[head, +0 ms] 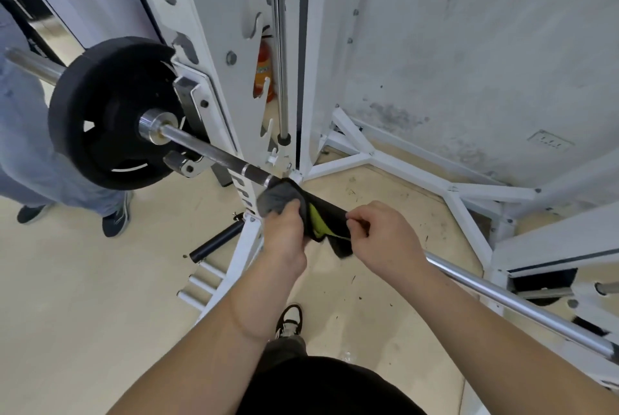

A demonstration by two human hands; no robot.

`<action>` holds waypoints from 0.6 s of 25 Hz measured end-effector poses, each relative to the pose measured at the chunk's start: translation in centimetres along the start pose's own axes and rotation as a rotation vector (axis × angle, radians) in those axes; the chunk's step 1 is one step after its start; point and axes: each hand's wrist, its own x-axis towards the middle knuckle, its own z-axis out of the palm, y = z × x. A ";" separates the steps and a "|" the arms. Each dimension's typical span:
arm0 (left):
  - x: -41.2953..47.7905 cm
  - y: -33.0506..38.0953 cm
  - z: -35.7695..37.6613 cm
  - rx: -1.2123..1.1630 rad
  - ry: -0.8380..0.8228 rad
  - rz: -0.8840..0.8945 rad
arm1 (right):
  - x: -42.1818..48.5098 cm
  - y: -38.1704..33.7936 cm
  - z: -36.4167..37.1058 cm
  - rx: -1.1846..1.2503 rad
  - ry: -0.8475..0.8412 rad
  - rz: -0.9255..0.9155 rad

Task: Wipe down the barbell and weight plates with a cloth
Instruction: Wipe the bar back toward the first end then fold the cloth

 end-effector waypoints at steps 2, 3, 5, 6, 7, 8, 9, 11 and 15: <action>-0.5 -0.6 0.0 0.079 0.063 0.082 | 0.1 -0.2 0.2 -0.008 0.015 0.045; -1.6 -2.0 0.6 0.187 0.033 0.080 | 0.2 -0.2 0.2 0.007 0.034 0.094; -3.4 -4.5 1.3 0.280 -0.124 -0.019 | 0.7 0.2 -0.3 0.074 0.072 0.219; -3.4 -4.8 1.4 0.266 -0.164 -0.069 | 0.9 0.7 -0.6 0.101 0.080 0.270; -2.9 -4.5 1.2 0.218 -0.159 -0.094 | 1.0 1.3 -1.0 0.114 0.082 0.303; -2.2 -3.9 1.2 0.159 -0.121 -0.088 | 1.0 1.9 -1.4 0.118 0.084 0.314; -1.7 -3.3 1.1 0.140 -0.062 -0.042 | 0.9 2.4 -1.8 0.118 0.089 0.313; -2.8 -3.2 1.8 0.125 0.000 0.033 | 0.3 2.9 -2.1 0.108 0.101 0.286; -4.9 -7.2 3.1 0.350 -0.114 -0.067 | -0.9 2.8 -1.4 0.078 0.100 0.191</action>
